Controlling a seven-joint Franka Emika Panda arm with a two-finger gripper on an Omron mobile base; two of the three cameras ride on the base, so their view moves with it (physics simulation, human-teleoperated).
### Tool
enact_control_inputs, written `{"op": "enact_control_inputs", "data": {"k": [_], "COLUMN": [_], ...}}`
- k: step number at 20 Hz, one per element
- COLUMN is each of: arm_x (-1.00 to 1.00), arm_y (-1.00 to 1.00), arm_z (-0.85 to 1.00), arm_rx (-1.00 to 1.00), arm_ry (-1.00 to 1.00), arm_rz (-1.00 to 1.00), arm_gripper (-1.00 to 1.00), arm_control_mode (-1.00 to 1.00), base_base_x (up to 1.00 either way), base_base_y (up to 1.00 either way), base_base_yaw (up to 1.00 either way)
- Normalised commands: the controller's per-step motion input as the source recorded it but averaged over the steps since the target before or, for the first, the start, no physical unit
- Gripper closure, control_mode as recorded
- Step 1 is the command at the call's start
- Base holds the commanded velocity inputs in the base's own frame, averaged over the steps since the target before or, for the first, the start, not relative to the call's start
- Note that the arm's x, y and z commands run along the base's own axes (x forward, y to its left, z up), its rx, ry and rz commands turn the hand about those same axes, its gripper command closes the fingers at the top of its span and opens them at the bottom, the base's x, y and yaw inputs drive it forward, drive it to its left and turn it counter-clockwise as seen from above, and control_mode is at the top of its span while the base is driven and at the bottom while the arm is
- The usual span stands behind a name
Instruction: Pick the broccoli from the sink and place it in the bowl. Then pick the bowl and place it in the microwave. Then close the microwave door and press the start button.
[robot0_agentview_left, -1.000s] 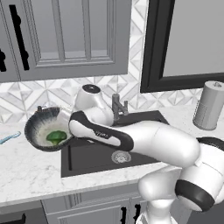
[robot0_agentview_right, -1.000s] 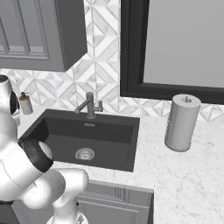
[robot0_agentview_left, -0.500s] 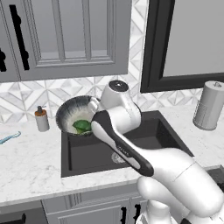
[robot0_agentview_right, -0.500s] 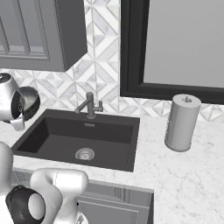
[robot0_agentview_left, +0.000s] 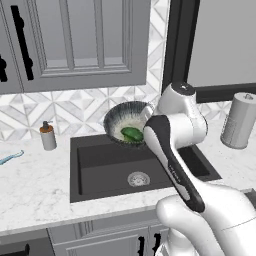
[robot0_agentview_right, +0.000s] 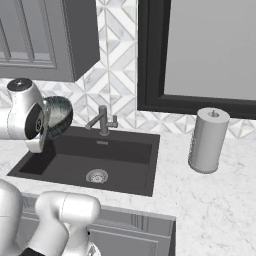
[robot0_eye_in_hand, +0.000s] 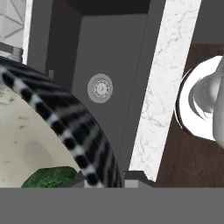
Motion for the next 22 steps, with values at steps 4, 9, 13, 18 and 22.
{"op": "enact_control_inputs", "data": {"k": [4, 9, 13, 18, 22], "arm_x": [-0.24, -0.07, -0.05, -0.07, -0.21], "arm_y": [-0.91, -0.69, -0.31, -0.01, 0.00], "arm_z": [0.42, 0.06, 0.00, 0.12, 0.19], "arm_rx": [0.16, 0.19, 0.03, -0.05, 0.00], "arm_ry": [0.00, 0.01, 0.03, 0.15, 0.01], "arm_rz": [-0.11, 0.00, 0.00, -0.14, -0.02], "arm_gripper": [1.00, 1.00, 1.00, 1.00, 1.00], "arm_control_mode": [-1.00, -1.00, -1.00, -1.00, -1.00], "base_base_x": [0.00, 0.00, 0.00, 0.00, 0.00], "base_base_y": [0.00, 0.00, 0.00, 0.00, 0.00], "base_base_yaw": [0.00, 0.00, 0.00, 0.00, 0.00]}}
